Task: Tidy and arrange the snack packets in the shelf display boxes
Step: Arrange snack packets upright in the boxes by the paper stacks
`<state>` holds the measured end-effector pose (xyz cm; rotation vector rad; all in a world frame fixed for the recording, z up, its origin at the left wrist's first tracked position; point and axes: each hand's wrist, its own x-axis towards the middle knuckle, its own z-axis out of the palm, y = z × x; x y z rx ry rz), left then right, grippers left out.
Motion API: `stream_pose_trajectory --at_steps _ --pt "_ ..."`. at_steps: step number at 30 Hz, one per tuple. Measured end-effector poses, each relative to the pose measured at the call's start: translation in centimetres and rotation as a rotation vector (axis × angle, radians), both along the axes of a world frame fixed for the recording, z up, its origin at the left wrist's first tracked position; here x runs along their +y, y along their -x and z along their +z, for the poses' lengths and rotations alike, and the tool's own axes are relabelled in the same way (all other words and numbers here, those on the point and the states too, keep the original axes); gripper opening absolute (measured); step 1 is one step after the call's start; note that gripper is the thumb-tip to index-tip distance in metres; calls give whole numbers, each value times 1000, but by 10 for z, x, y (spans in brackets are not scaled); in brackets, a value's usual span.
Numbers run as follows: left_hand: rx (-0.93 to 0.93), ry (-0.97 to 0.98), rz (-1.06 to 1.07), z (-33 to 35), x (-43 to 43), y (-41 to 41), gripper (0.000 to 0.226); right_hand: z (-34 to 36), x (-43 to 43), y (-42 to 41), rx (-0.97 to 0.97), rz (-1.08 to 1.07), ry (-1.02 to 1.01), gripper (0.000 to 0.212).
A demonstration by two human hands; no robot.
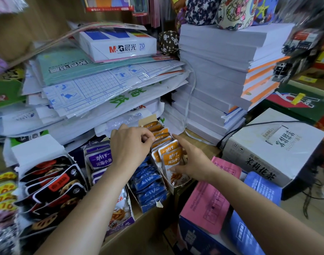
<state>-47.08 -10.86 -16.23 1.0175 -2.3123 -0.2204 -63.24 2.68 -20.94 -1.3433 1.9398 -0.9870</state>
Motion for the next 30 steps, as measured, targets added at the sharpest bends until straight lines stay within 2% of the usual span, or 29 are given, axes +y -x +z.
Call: stream_pose_trajectory --at_steps 5,7,13,18,21,25,28,30 --pt "96 -53 -107 0 -1 -4 9 4 3 1 28 0 1 111" --pt "89 -13 -143 1 -3 -5 10 4 3 2 15 5 3 112" --pt "-86 100 -123 -1 1 -3 13 3 2 2 -43 27 15 93" --pt "-231 132 -26 2 6 -1 27 1 1 3 -43 -1 47 81" --pt "-279 101 9 2 7 2 27 2 0 3 -27 0 63 83" --pt "-287 20 -9 2 4 4 15 0 -1 3 -13 0 56 88" --pt "-314 84 -22 -2 8 6 13 1 0 2 -16 4 40 94" --pt "-241 121 -35 -2 12 7 13 1 1 3 -14 7 46 100"
